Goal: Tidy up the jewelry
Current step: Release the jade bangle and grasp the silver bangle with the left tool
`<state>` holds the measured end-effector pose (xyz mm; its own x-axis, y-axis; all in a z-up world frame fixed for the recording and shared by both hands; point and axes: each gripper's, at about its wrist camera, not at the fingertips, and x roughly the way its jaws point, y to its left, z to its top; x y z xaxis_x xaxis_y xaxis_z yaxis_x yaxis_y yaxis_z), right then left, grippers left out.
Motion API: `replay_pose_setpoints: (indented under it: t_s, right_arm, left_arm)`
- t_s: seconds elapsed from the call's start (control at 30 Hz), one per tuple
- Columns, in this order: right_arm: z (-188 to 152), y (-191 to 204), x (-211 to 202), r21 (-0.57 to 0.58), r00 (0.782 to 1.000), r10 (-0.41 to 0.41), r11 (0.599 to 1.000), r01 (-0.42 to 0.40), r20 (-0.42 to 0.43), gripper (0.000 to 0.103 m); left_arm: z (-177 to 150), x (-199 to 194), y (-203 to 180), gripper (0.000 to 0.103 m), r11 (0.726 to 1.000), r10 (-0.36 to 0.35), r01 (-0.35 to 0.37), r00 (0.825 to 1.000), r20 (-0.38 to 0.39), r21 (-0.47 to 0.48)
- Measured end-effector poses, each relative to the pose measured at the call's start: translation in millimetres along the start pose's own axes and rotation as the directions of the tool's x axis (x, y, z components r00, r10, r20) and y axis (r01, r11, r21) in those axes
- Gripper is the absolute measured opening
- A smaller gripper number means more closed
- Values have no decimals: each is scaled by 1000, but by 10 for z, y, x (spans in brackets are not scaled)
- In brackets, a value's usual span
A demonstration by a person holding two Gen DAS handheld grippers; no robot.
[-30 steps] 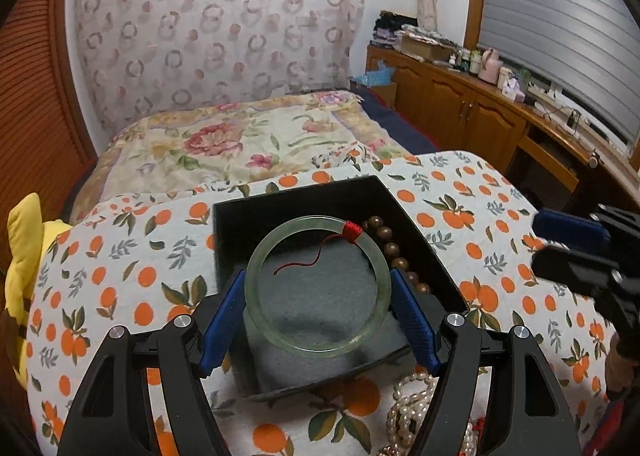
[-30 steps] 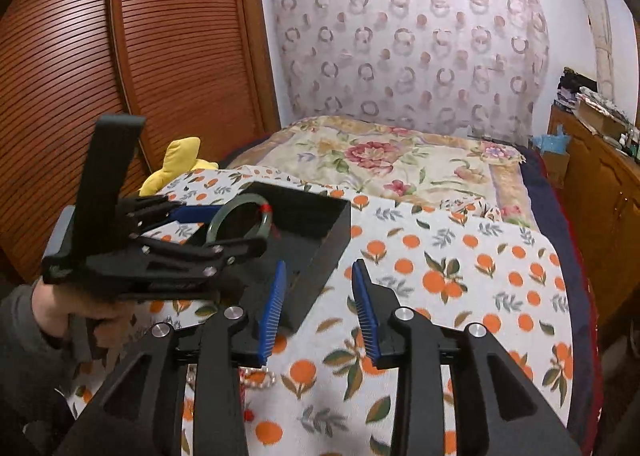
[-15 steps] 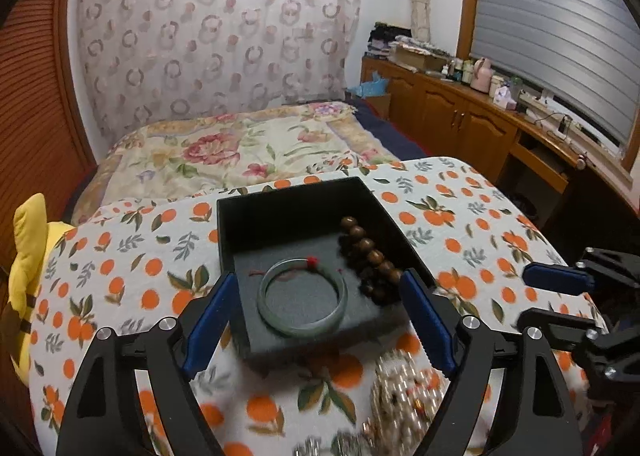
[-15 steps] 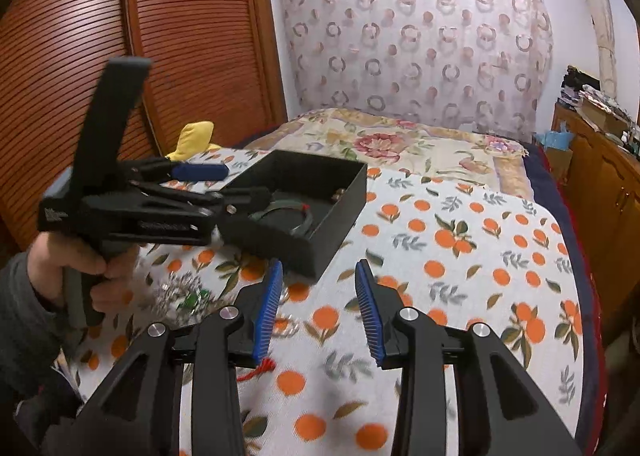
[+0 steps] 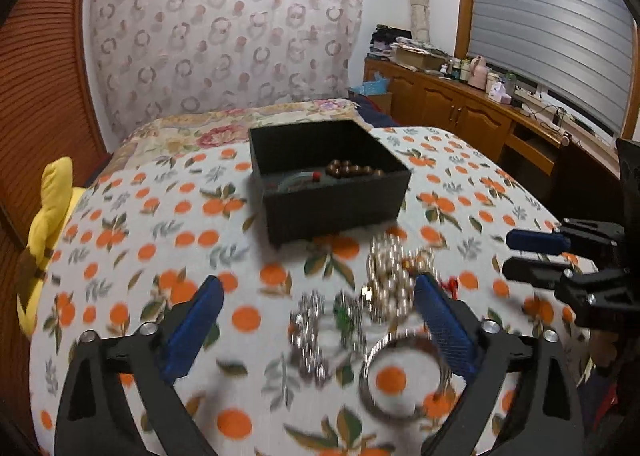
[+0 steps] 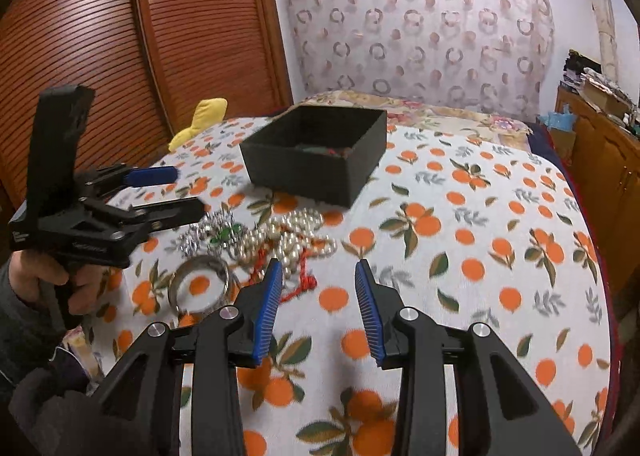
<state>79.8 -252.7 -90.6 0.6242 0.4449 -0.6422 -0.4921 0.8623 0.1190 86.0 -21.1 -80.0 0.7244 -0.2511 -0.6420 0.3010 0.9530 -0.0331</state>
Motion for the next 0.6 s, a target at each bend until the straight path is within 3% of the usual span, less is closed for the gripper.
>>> replay_pose_setpoints:
  t_s: [0.27,0.6]
  right_arm:
    - [-170,38,51,-12,999,-17,1000,17,-31,40]
    - [-198,33,13,-7,1000,-7,1000,7,-6,40]
  left_arm:
    - [-302,-104,-45,93,1000,9,-10,999,-51,-20]
    - [-480,-128,-246,93,998,-61,59,993,-105,-20]
